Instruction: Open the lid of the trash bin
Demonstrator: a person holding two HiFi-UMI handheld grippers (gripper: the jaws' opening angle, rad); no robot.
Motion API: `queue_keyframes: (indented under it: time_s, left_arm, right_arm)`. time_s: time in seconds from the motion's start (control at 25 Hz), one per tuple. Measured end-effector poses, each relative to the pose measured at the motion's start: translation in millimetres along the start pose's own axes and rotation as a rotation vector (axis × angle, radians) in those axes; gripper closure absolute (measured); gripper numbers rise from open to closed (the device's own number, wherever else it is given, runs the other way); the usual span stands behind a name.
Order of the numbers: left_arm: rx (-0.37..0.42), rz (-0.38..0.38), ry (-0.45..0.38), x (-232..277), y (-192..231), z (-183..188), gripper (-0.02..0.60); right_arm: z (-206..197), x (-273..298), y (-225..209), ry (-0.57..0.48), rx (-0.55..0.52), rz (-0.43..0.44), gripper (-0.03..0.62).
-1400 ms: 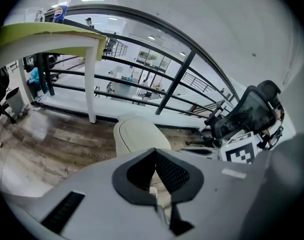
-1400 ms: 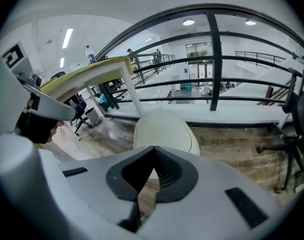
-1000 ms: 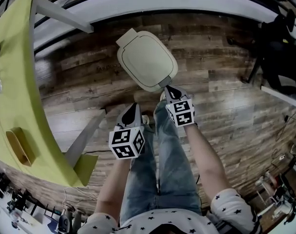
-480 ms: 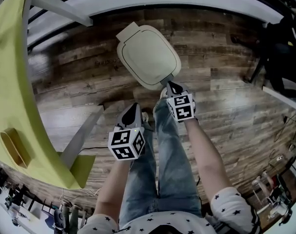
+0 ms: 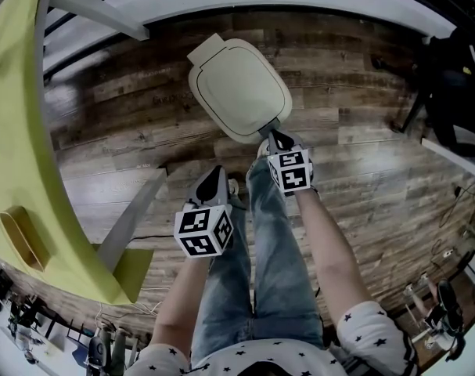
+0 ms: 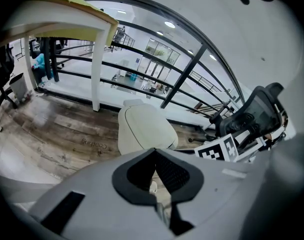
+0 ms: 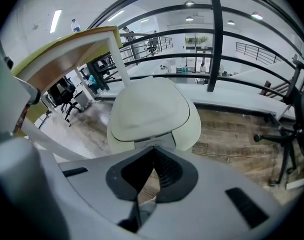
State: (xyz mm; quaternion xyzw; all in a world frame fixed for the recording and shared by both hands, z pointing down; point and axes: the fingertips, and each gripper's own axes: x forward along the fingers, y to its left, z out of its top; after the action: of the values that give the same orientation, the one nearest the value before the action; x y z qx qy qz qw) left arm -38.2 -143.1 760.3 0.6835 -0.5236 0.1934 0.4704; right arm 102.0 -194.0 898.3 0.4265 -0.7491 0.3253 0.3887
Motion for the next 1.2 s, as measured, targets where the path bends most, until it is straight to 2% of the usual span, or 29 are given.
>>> queue_keyframes:
  time_s: [0.12,0.36,0.76,0.92,1.2]
  left_arm:
    - [0.002,-0.003,0.003,-1,0,-1,0.575]
    - [0.007,-0.013,0.007,-1,-3,0,0.575]
    - [0.017,-0.021,0.013,-5,-5,1,0.575]
    - [0.026,-0.027,0.015,-9,-7,6,0.575]
    - [0.051,-0.043,0.005,-22,-14,17,0.575]
  right_arm:
    - [-1,1,1,0.027,-0.008,-0.007,0.6]
    - [-1,1,0,0.044,0.049,0.011,0.6]
    - [1,2,0,0.043,0.017,-0.011,0.6]
    - [4,-2,5,0.084,0.011,-0.012,0.6]
    - [22,-34,22,-0.006,0.022,-0.004,0.6]
